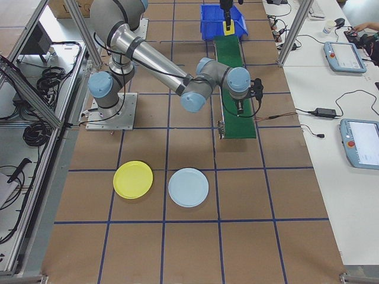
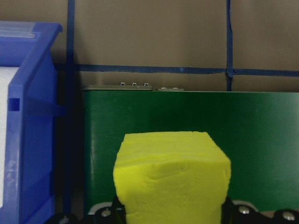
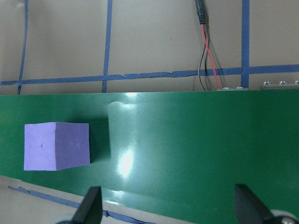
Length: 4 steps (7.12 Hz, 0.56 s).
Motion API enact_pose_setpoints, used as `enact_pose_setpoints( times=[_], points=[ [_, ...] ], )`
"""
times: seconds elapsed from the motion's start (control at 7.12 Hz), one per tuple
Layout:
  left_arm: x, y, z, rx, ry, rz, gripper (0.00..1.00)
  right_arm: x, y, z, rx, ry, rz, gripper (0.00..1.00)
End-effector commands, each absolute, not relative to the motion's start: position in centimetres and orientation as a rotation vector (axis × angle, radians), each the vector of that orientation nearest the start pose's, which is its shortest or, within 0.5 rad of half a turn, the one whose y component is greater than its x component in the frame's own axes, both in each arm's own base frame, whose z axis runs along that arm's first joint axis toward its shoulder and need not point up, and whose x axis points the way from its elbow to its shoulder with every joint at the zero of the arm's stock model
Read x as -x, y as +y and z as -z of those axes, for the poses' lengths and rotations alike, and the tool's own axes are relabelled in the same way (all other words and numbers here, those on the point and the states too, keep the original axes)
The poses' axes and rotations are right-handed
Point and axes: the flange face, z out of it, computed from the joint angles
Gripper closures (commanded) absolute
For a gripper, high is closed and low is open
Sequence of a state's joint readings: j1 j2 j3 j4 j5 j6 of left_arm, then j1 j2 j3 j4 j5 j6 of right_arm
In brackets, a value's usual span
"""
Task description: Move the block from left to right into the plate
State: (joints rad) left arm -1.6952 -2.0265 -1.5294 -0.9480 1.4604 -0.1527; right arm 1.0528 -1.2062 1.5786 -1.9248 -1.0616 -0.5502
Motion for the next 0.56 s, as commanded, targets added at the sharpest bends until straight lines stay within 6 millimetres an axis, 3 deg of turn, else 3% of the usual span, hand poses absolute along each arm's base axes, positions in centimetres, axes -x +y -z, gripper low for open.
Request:
enact_pose_setpoints(
  times=[0.0,0.14,0.42],
  points=[
    [22.7,-64.7,-29.3,0.038,3.263,0.320,0.00,14.3,-62.7,-32.3,0.030,2.642,0.337,0.00],
    [22.7,-64.7,-30.0,0.034,3.257,0.339,0.00,14.3,-62.9,-31.6,0.013,2.628,0.325,0.00],
    [22.2,-63.7,-35.0,0.039,3.232,0.423,0.00,14.4,-63.1,-30.7,-0.010,2.619,0.306,0.00]
  ],
)
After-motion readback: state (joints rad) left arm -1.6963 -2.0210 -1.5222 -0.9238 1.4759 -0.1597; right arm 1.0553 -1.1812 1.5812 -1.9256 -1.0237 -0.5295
